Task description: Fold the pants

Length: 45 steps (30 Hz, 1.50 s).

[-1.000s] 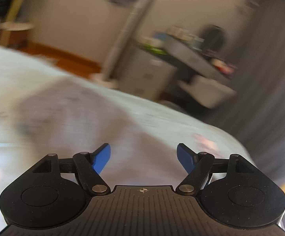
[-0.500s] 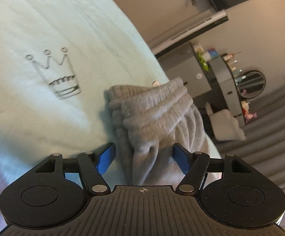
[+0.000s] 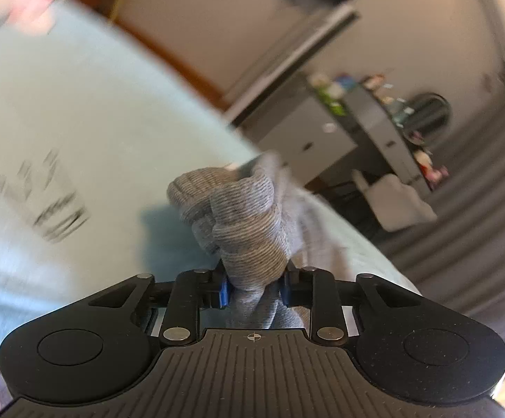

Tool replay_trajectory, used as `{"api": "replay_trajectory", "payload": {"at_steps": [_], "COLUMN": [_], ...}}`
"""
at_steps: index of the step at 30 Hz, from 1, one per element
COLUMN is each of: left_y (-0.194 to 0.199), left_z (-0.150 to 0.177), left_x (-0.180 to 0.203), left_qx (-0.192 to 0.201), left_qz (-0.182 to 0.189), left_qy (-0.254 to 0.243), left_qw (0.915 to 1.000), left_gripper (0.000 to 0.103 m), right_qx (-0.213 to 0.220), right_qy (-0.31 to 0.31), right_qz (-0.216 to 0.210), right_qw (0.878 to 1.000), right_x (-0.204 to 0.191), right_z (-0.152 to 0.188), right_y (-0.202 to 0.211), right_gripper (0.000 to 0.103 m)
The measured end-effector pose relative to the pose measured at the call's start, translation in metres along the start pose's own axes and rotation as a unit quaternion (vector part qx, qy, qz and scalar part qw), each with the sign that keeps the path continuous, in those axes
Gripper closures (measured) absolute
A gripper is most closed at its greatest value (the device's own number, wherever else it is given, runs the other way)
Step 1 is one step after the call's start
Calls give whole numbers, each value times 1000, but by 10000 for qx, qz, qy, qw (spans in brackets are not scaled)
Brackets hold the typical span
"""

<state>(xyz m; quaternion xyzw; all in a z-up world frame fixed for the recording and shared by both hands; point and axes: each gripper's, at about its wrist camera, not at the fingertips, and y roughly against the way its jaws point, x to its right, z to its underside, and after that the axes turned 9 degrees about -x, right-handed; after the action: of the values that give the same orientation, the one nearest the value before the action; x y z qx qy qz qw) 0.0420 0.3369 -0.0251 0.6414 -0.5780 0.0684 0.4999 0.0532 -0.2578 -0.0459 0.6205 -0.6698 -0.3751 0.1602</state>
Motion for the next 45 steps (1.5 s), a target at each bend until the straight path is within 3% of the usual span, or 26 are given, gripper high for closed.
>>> {"api": "replay_trajectory", "payload": {"at_steps": [3, 6, 8, 11, 15, 17, 18, 20, 21, 22, 24, 25, 27, 29, 33, 36, 39, 42, 45], "left_y": [15, 28, 30, 27, 4, -11, -19, -40, -45, -48, -45, -36, -18, -1, 5, -5, -10, -8, -12], "left_z": [3, 19, 37, 72, 125, 160, 176, 211, 224, 235, 237, 232, 217, 199, 179, 167, 159, 156, 158], "left_x": [42, 94, 131, 183, 236, 259, 268, 275, 273, 268, 258, 251, 240, 226, 196, 175, 160, 154, 151], "left_qx": [124, 263, 320, 306, -235, -536, -708, -1141, -1318, -1567, -1782, -1761, -1511, -1114, -698, -837, -1080, -1099, -1210], "left_qz": [68, 107, 107, 164, 515, 545, 546, 409, 384, 393, 545, 596, 556, 264, -738, -1279, -1185, -1294, -1309], "left_qy": [-457, -1244, -1848, -2772, -3408, -3802, -3991, -4282, -4323, -4260, -3968, -3763, -3437, -3212, -2946, -2475, -1941, -1804, -1653], "left_qw": [9989, 9918, 9822, 9602, 9384, 9217, 9125, 8955, 8912, 8902, 8988, 9077, 9252, 9401, 9502, 9568, 9678, 9688, 9700], "left_gripper": [78, 78, 78, 78, 78, 76, 71, 51, 39, 35, 24, 16, 8, 7, 7, 7, 7, 7, 7], "right_qx": [64, 144, 208, 283, 348, 372, 378, 359, 319, 279, 219, 183, 94, -121, -629, -892, -1205, -1420, -1775], "right_qy": [-69, -170, -228, -344, -442, -458, -462, -472, -474, -472, -464, -467, -478, -513, -732, -994, -1193, -1003, -895], "right_qz": [-79, -244, -334, -466, -599, -667, -697, -756, -784, -809, -917, -969, -1073, -1314, -2210, -2631, -2828, -2744, -2777], "right_qw": [9999, 9995, 9990, 9979, 9966, 9960, 9958, 9954, 9953, 9952, 9945, 9940, 9930, 9899, 9705, 9555, 9441, 9458, 9399], "right_x": [2, 5, 8, 13, 17, 19, 19, 21, 21, 21, 22, 22, 22, 20, 12, 5, -5, -21, -35], "right_z": [-1, 0, 1, 0, 0, 1, 2, 2, 2, 2, 2, 3, 2, 0, -15, -34, -54, -69, -78], "right_y": [3, 10, 14, 20, 27, 30, 31, 34, 34, 35, 37, 37, 35, 32, 19, 3, -18, -39, -65], "right_gripper": [6, 6, 6, 6, 6, 6, 6, 6, 6, 6, 6, 6, 6, 6, 6, 6, 6, 6, 6]}}
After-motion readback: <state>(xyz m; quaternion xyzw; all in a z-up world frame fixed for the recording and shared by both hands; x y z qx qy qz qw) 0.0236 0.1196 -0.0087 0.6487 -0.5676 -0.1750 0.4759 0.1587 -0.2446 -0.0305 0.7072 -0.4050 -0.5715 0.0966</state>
